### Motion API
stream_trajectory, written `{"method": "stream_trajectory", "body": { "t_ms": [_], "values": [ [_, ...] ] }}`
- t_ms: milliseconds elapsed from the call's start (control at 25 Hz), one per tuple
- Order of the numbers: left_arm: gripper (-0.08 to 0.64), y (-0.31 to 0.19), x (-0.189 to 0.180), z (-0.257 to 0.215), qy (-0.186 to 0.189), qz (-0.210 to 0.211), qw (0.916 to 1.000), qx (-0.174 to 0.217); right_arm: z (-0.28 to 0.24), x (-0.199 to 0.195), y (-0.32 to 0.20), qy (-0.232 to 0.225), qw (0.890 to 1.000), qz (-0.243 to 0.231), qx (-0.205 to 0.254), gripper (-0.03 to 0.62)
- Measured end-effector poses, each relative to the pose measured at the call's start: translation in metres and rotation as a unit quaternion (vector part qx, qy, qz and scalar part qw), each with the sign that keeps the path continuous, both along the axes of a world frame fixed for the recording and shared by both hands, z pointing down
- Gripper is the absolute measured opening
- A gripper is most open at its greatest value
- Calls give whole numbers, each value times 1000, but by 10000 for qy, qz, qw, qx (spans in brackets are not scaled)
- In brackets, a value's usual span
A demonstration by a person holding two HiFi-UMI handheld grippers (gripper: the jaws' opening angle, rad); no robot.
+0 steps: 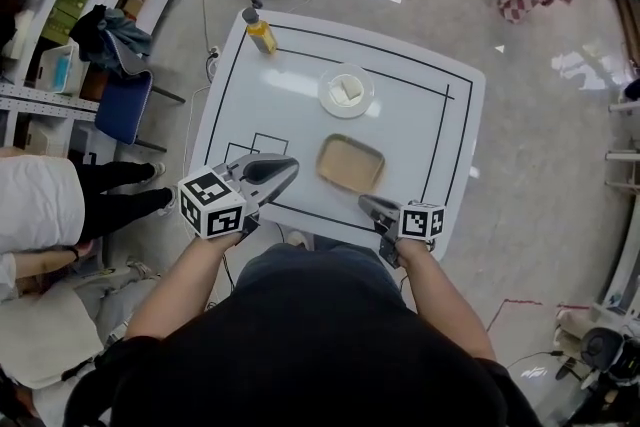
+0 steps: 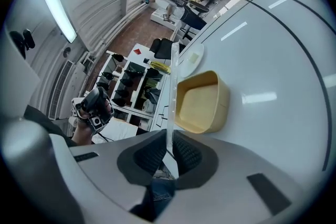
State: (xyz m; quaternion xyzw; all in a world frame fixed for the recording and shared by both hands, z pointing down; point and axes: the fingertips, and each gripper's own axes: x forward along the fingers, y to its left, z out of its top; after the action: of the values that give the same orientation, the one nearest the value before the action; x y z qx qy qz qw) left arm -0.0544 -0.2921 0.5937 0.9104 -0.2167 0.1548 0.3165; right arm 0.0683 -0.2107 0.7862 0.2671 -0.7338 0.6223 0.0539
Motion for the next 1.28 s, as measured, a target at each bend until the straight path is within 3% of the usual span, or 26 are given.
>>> {"method": "stream_trajectory", "body": {
  "t_ms": [560,1280],
  "values": [
    [26,-8,-1,-48,334,-112,9990,283,-53,20,-33,346,9982,102,481,48],
    [26,-10,-12,-91,330,-252,9966,713,-114,76,-86,1203,9853,475,1113,48]
  ]
}}
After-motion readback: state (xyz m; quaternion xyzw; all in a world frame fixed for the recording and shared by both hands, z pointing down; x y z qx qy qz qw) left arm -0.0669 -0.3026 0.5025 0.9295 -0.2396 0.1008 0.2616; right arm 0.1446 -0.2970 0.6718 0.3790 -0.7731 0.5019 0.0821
